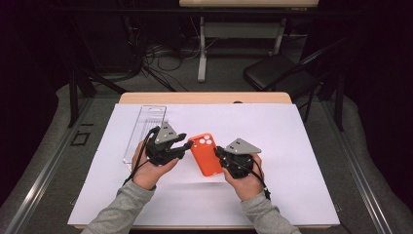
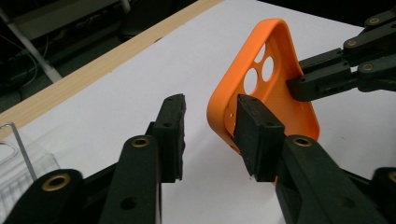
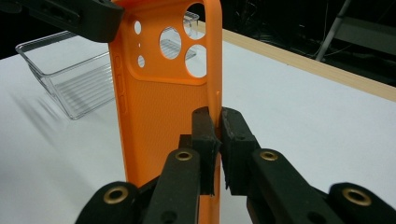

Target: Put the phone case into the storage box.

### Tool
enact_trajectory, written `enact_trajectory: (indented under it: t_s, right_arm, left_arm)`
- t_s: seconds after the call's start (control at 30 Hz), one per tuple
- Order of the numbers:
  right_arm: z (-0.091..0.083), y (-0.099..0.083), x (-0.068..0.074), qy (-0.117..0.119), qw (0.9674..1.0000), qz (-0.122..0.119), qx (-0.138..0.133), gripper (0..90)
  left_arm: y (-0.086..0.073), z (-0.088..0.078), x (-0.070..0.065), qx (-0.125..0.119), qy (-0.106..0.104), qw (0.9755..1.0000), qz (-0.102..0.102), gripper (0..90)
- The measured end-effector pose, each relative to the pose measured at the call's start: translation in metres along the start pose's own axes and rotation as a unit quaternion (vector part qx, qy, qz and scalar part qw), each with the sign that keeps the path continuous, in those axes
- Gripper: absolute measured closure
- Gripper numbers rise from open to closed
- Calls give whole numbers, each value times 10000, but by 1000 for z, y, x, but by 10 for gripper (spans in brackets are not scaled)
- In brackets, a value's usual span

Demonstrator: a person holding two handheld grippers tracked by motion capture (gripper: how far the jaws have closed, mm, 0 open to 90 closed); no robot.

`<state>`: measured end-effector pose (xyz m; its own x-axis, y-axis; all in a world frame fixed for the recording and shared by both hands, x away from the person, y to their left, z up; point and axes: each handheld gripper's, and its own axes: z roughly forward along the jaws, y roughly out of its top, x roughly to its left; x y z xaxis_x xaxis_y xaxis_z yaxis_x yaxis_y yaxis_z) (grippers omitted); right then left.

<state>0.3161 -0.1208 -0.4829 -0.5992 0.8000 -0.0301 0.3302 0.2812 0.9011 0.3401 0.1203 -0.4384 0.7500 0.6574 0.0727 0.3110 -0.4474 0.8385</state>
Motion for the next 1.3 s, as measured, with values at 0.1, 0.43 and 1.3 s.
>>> enact_trajectory:
  t_s: [0.1,0.43,1.3]
  right_arm:
    - [0,0,1,21,10000,-8,0,851]
    - [2,-1,4,47,10000,-56,41,851]
    - [4,-2,7,129,9998,-114,79,851]
  left_arm:
    - [0,0,0,42,-24,10000,-9,664]
    - [-1,2,-3,191,-23,9998,47,735]
    - [-1,2,-4,352,107,9991,208,793]
